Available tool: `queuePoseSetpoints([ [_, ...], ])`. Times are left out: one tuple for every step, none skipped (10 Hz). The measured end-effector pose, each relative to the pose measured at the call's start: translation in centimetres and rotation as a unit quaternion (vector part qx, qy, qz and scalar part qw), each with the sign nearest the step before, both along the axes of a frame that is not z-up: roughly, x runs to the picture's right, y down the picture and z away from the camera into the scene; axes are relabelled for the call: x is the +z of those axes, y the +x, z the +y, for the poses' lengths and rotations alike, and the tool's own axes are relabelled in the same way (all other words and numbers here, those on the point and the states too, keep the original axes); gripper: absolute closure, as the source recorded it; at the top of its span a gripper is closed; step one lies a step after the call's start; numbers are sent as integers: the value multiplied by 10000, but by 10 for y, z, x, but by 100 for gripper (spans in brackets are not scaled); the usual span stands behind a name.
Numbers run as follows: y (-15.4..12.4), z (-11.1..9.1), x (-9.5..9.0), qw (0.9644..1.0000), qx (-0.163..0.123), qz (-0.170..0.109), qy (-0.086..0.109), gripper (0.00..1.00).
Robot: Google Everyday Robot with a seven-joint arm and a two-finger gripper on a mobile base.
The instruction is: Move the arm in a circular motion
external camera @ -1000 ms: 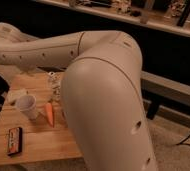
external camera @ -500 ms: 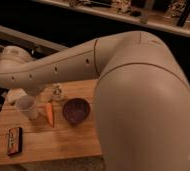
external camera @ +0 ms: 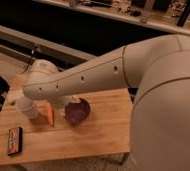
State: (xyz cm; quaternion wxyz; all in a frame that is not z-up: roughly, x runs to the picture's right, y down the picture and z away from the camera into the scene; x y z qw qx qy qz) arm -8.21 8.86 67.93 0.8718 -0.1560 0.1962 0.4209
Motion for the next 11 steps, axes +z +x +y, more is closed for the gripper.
queuePoseSetpoints([
  [19, -1, 5, 9996, 186, 198, 7, 35],
  [52, -7, 12, 9971, 538, 535, 56, 35],
  [75, -14, 16, 9938, 792, 771, 108, 35],
  [121, -32, 21, 9839, 1255, 1249, 248, 35],
  [157, -60, 20, 9724, 1614, 1621, 471, 35],
  [167, -78, 18, 9671, 1753, 1734, 618, 35],
  [173, -107, 14, 9607, 1896, 1830, 870, 35],
  [170, -134, 10, 9565, 1973, 1836, 1119, 35],
  [158, -155, 9, 9551, 1980, 1768, 1312, 35],
  [136, -177, 9, 9553, 1941, 1626, 1525, 35],
  [114, -193, 8, 9563, 1890, 1468, 1678, 35],
])
